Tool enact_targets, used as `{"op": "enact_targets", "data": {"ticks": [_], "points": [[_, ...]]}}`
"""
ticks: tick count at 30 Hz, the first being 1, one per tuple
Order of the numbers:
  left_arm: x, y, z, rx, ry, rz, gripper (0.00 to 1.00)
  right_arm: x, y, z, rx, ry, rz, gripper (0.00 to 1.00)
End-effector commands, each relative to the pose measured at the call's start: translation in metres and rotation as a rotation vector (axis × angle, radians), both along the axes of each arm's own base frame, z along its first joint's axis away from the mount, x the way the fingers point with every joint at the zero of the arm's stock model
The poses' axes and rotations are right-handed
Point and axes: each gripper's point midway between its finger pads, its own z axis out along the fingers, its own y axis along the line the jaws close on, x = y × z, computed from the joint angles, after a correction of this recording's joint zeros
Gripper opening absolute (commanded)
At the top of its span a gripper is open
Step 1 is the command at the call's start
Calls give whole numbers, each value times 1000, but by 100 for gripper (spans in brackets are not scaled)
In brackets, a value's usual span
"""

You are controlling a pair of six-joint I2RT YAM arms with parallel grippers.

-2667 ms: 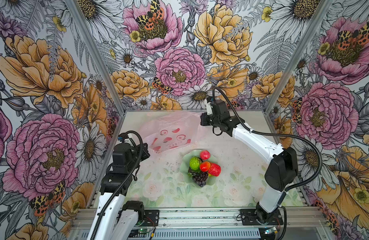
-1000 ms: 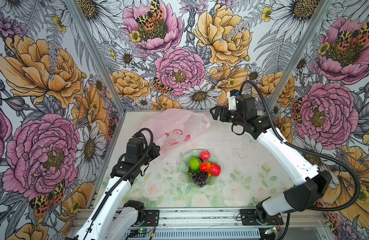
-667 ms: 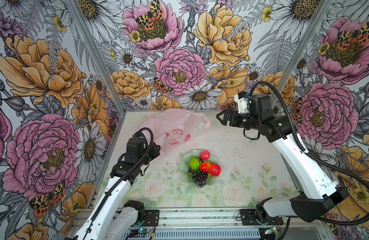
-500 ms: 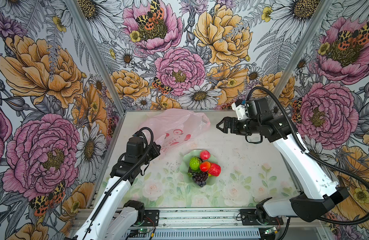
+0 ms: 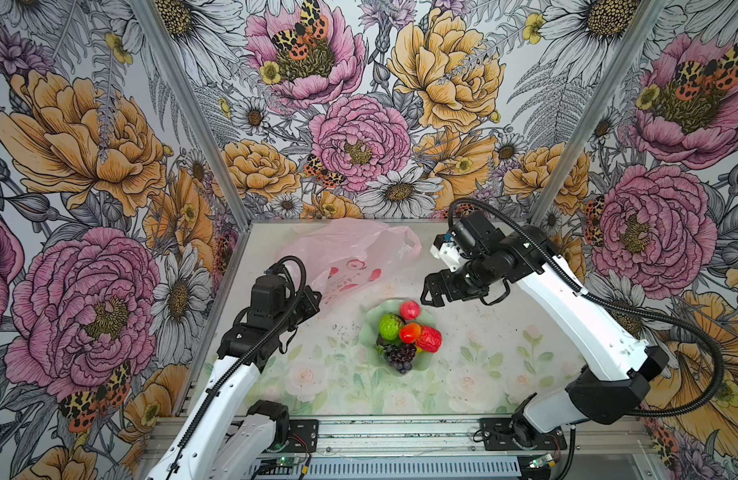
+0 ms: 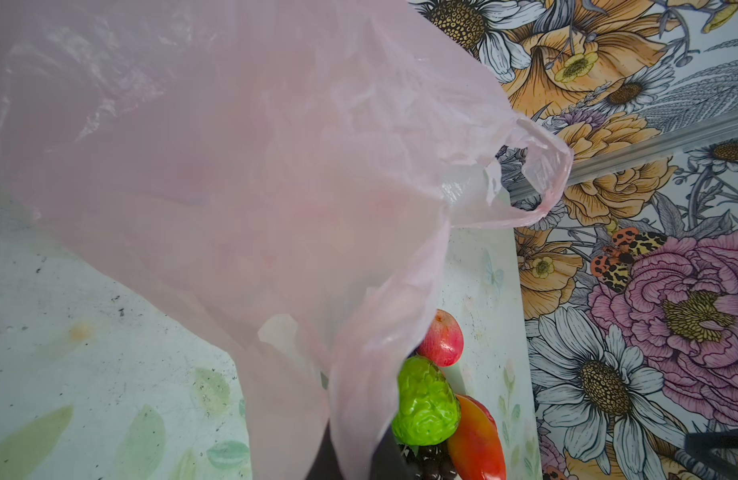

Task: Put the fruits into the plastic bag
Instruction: 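Move the right gripper over the fruit bowl toward the orange mango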

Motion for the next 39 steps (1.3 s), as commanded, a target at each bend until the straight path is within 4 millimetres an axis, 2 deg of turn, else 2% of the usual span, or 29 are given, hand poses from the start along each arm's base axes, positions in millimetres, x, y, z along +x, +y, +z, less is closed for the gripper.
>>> {"op": "enact_targets", "data": {"ticks": [1, 9, 13, 24, 32, 39], "points": [[-5, -4, 6, -1, -17, -32, 0, -2, 1, -4, -70, -35, 71, 95], [-6, -4, 3, 2, -8, -32, 0, -14, 28, -33, -224, -15, 274, 95], [-6, -3, 1, 5, -3, -26, 0, -12, 34, -47, -326, -24, 345, 95], [-3, -2, -4, 11, 13, -13, 0, 0, 44, -67, -388, -40, 375, 95], [-3, -1, -6, 10, 20, -8, 0, 3, 61, -87, -352, -19, 380, 95], [-3, -1, -7, 7, 25, -2, 0, 1, 60, -104, -376, 15, 398, 95]]}}
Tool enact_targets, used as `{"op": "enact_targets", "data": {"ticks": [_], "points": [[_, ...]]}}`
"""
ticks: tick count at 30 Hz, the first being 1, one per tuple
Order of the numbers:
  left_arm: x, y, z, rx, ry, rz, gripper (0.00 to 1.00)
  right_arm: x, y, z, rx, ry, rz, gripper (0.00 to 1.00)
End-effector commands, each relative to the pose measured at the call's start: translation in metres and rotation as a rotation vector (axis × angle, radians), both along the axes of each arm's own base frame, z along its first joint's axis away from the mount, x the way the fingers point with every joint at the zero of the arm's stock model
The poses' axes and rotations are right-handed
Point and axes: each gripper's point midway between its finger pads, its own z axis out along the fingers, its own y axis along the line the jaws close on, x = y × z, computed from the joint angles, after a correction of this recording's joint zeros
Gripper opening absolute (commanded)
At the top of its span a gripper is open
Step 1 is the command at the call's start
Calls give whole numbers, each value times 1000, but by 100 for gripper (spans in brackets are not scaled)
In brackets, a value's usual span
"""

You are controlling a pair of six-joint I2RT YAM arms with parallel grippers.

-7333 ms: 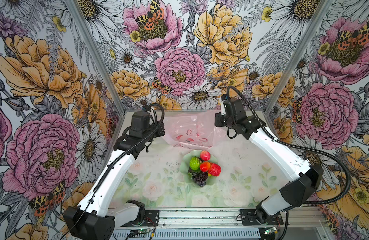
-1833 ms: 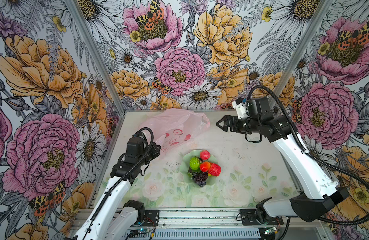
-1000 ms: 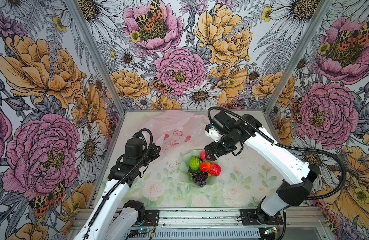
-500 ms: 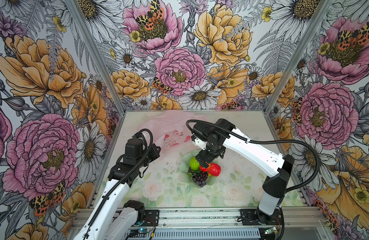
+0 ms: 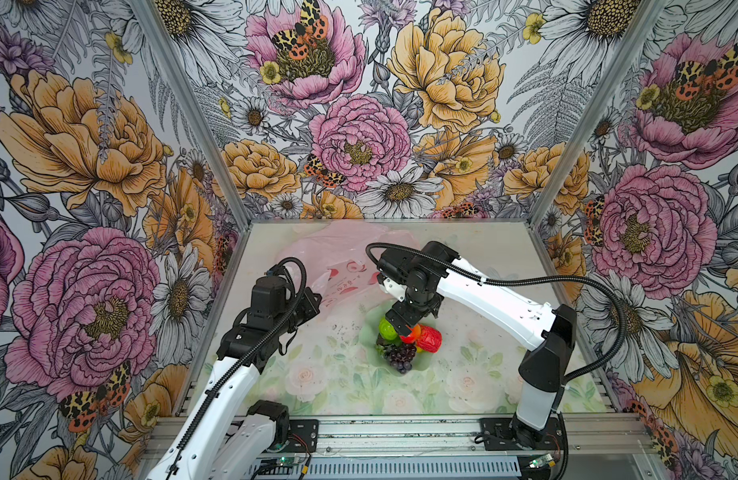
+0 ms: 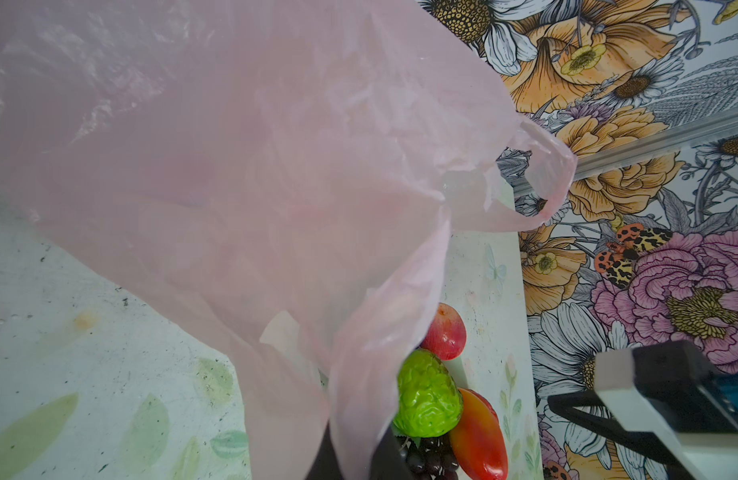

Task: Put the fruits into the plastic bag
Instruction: 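Move the right gripper over the fruit bowl toward the orange mango, then lower the right gripper and grasp the orange mango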

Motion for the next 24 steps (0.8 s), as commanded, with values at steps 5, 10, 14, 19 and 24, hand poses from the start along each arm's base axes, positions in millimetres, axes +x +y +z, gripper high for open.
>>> {"op": "enact_targets", "data": {"ticks": [5, 10, 14, 19, 24], "points": [[-1, -1, -4, 4, 8, -3, 0, 2, 4, -21, -26, 7, 19, 95], [-1, -1, -5, 4, 10, 0, 0, 0, 4, -33, -36, 22, 21, 93], [0, -1, -4, 5, 10, 1, 0, -1, 2, -43, -52, 34, 23, 93], [1, 0, -5, 7, 13, 4, 0, 1, 0, -49, -65, 31, 24, 92], [1, 0, -7, 10, 18, 5, 0, 3, -2, -56, -77, 33, 23, 91]]}}
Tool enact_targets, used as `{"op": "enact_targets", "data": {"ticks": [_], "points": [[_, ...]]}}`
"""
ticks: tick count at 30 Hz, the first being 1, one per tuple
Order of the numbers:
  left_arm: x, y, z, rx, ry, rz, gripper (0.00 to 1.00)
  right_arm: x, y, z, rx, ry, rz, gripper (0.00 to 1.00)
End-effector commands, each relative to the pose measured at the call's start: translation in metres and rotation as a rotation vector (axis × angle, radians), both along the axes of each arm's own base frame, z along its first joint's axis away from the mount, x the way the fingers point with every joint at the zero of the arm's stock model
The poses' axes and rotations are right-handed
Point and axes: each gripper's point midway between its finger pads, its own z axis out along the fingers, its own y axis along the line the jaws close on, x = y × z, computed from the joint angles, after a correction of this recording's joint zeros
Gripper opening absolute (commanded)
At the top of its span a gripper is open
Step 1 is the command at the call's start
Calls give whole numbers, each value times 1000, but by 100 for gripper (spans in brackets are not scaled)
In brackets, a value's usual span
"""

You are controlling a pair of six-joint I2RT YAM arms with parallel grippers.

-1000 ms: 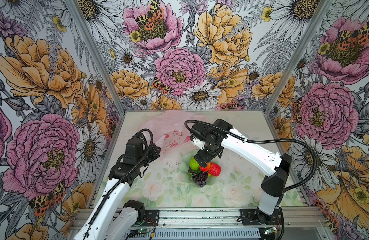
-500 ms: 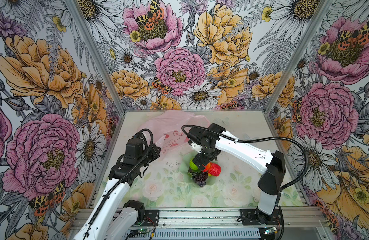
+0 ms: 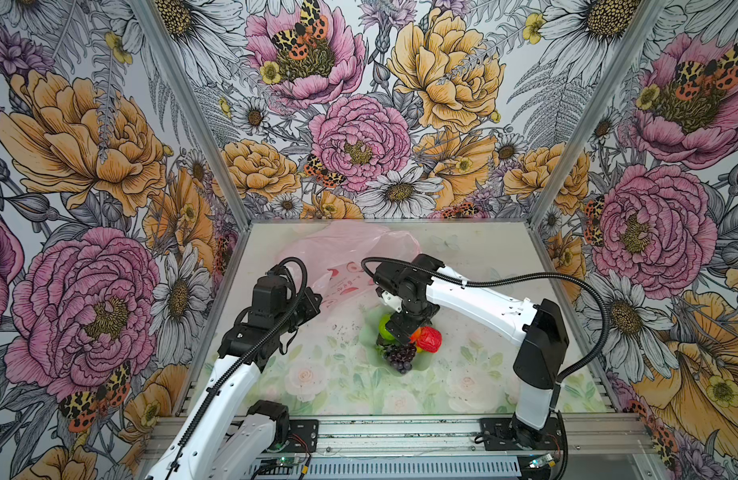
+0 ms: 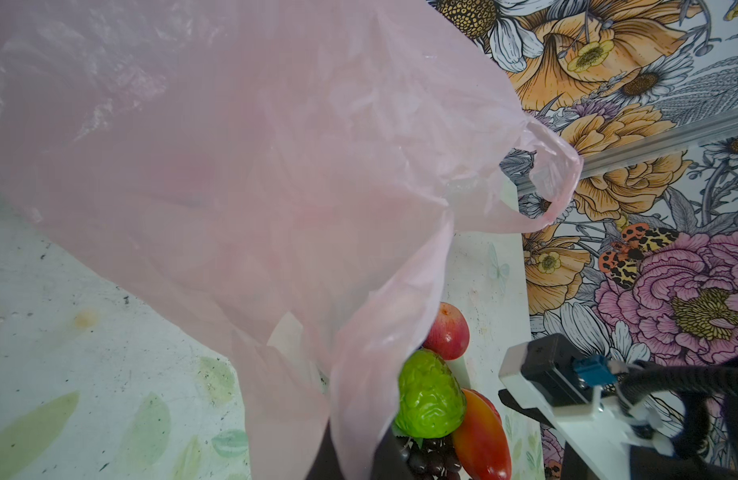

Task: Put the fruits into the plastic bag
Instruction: 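Lower the right gripper and grasp the orange mango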

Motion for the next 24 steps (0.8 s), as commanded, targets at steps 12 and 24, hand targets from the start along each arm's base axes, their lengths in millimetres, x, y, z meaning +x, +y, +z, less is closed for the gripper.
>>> {"op": "enact_targets", "data": {"ticks": [12, 24], "points": [[0, 2, -5, 12, 8, 18, 0, 13, 2, -18, -23, -12, 8, 85], [1, 4, -8, 18, 15, 26, 0, 13, -5, -18, -22, -3, -8, 75]]}}
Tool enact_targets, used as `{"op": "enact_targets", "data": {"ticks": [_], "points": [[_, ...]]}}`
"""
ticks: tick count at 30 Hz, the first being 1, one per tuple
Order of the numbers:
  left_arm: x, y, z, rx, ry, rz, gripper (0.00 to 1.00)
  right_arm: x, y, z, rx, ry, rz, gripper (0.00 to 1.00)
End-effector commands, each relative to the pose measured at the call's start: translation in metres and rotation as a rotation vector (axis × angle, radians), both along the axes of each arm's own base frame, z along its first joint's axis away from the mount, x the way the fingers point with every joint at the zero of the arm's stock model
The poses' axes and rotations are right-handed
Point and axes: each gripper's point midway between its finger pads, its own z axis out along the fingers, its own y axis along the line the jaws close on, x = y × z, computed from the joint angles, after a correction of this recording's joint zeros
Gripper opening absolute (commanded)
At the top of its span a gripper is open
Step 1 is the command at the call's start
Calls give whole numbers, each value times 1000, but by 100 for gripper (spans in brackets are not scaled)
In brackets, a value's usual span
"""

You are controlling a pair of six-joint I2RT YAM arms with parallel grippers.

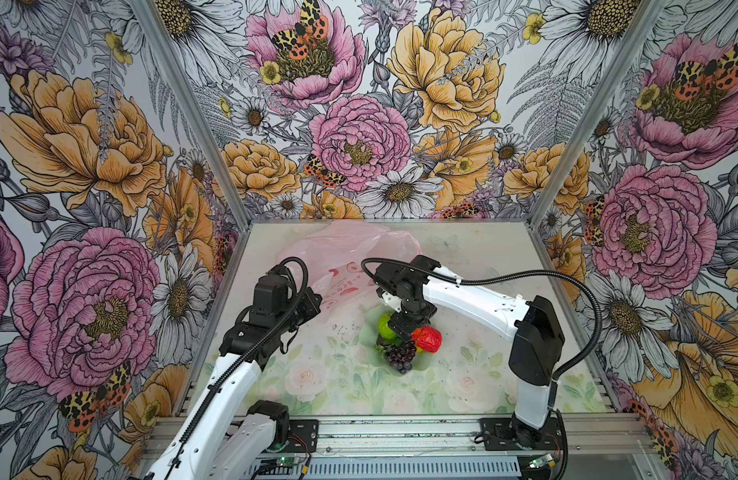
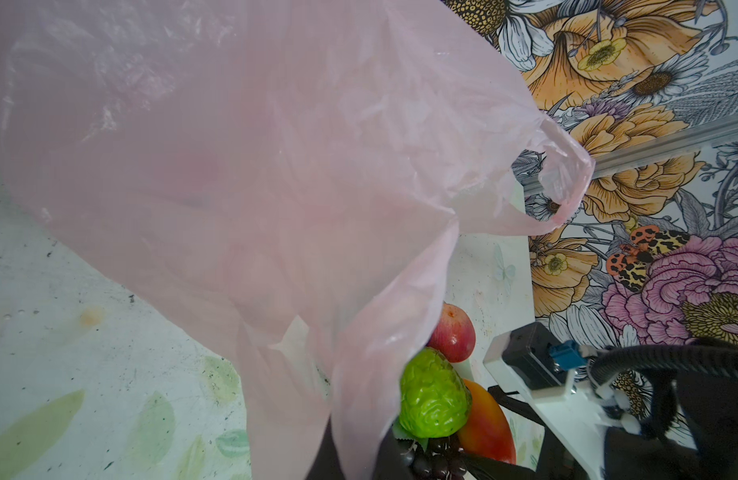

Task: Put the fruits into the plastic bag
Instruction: 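Lower the right gripper and grasp the orange mango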

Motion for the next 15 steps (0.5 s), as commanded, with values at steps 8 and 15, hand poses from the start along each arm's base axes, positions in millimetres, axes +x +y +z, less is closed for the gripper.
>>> {"op": "enact_targets", "data": {"ticks": [8, 15], "points": [[0, 2, -4, 7, 6, 23, 0, 5, -2, 2, 14, -21, -9, 66], [0, 2, -4, 6, 7, 28, 0, 5, -5, 4, 16, -23, -16, 55]]}}
